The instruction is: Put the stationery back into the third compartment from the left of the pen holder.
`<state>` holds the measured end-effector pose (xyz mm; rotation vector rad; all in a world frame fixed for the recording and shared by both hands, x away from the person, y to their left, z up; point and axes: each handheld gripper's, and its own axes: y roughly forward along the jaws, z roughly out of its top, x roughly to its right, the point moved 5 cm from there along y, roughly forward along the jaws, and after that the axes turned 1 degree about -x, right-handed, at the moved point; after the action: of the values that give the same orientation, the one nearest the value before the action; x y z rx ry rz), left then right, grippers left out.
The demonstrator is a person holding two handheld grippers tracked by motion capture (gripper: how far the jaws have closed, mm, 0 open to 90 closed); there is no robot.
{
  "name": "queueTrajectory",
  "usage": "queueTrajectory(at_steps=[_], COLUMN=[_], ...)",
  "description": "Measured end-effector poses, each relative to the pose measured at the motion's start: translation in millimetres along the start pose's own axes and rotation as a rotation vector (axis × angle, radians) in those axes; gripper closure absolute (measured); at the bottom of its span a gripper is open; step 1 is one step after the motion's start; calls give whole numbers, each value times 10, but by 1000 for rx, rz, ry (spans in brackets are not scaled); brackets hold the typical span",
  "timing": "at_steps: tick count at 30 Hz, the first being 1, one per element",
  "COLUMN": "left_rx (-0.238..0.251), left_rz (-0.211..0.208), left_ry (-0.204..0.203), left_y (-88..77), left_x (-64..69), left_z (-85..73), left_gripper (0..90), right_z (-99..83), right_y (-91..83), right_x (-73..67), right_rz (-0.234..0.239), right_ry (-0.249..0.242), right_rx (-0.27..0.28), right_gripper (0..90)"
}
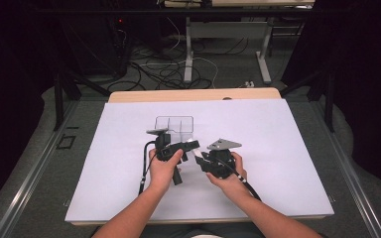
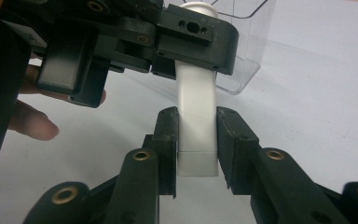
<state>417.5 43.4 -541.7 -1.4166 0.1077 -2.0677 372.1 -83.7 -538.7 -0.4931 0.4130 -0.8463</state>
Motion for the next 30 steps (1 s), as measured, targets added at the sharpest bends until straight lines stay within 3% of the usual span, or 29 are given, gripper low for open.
queueTrajectory(at_steps=[7, 8, 19, 20, 21, 25, 30], left_rx=[16, 17, 57, 62, 63, 78, 106], left_rz=[11, 15, 42, 46, 50, 52, 59], left_ry=[-14, 0, 36, 41, 49, 66, 87], left_y=[-28, -40, -144, -156, -166, -211, -280], left_x=[-24, -35, 13, 23, 25, 56, 94], left_z=[35, 44, 182, 201, 213, 274, 379], left_gripper=[665, 665, 665, 665, 665, 665, 665], right_z=[-45, -59, -105, -115, -116, -138, -154], right_y=[46, 46, 108, 97, 123, 110, 141], right_x=[43, 53, 75, 86, 90, 106, 125], right_rz=[4, 6, 15, 11, 18, 19, 17], right_ry=[6, 3, 6, 2, 9, 15, 11], right_rx=[-43, -68, -86, -120, -97, -145, -135], right_gripper=[568, 548, 383, 368, 352, 326, 279])
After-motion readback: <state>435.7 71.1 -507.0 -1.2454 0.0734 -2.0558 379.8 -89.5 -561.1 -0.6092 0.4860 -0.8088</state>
